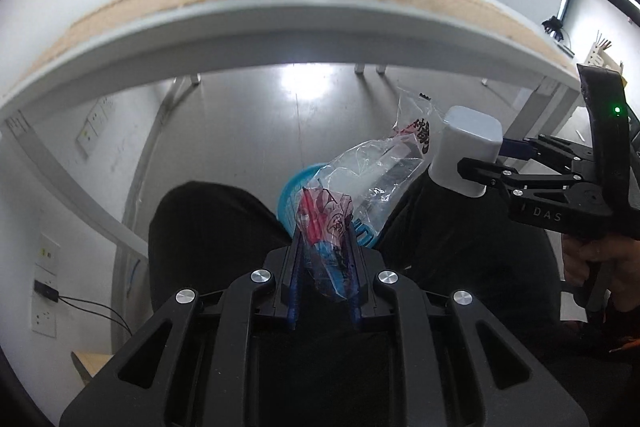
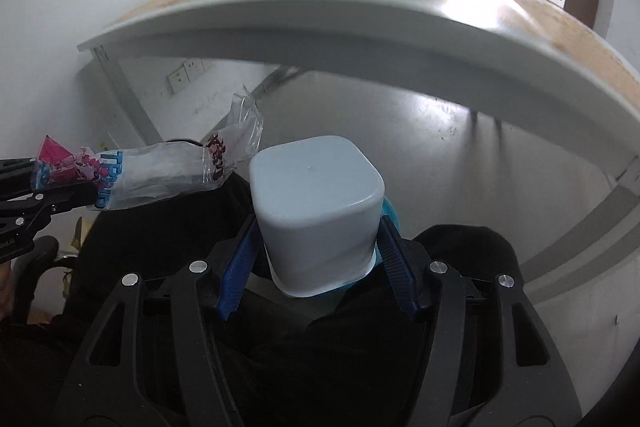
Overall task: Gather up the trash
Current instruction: 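Carry the clear bag and white cup down over the blue wastebasket with both grippers, then open both grippers to drop the clear bag and white cup into the basket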
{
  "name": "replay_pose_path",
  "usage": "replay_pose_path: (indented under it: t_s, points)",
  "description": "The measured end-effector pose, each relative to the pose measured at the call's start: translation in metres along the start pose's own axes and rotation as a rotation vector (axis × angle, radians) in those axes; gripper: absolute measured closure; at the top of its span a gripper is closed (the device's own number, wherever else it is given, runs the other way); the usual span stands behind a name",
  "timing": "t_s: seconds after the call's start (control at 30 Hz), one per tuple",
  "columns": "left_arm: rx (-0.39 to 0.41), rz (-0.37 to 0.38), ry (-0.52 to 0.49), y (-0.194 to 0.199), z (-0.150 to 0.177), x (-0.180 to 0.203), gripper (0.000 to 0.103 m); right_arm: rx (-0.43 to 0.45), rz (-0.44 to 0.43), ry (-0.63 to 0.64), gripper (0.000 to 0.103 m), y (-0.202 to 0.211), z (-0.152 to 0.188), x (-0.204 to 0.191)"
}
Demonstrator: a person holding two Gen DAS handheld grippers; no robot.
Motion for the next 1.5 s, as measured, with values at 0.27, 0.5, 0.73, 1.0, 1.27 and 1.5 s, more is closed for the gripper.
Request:
replay_pose_path:
  t_s: [0.27, 0.5, 0.73, 1.0, 1.27, 1.5]
  points:
    - [-0.103, -0.018, 0.041, -0.057, -0.014, -0.024, 0.086, -0.108, -0.003, -0.017, 0.046, -0.066, -0.011, 0.002]
    - [-0.254, -0.019, 0.069, -0.126, -0.039, -0.042, 0.086, -0.241, -0.021, -0.086, 0.046, -0.138, -0.026, 0.011]
    - [-0.34, -0.053, 0.073, -0.182, -0.064, -0.05, 0.087, -0.351, -0.037, -0.161, 0.046, -0.198, -0.041, 0.023]
    - [-0.441, -0.059, 0.118, -0.238, -0.079, -0.048, 0.087, -0.494, -0.083, -0.257, 0.046, -0.259, -0.043, 0.043]
    - [-0.563, -0.036, 0.212, -0.301, -0.088, -0.045, 0.087, -0.609, -0.068, -0.326, 0.046, -0.324, -0.043, 0.07]
    - [-0.651, 0.0, 0.263, -0.334, -0.087, -0.049, 0.087, -0.668, -0.029, -0.36, 0.046, -0.353, -0.034, 0.09]
Point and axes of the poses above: each gripper's, at about its wrist camera, not at the fingertips, and y roughly against the way its jaws point, x to its right, z to its underside, the point moved 6 cm from there along -y, roughly the way its jaws point, and after that the axes turned 13 degrees about -x, right-handed, at the moved point
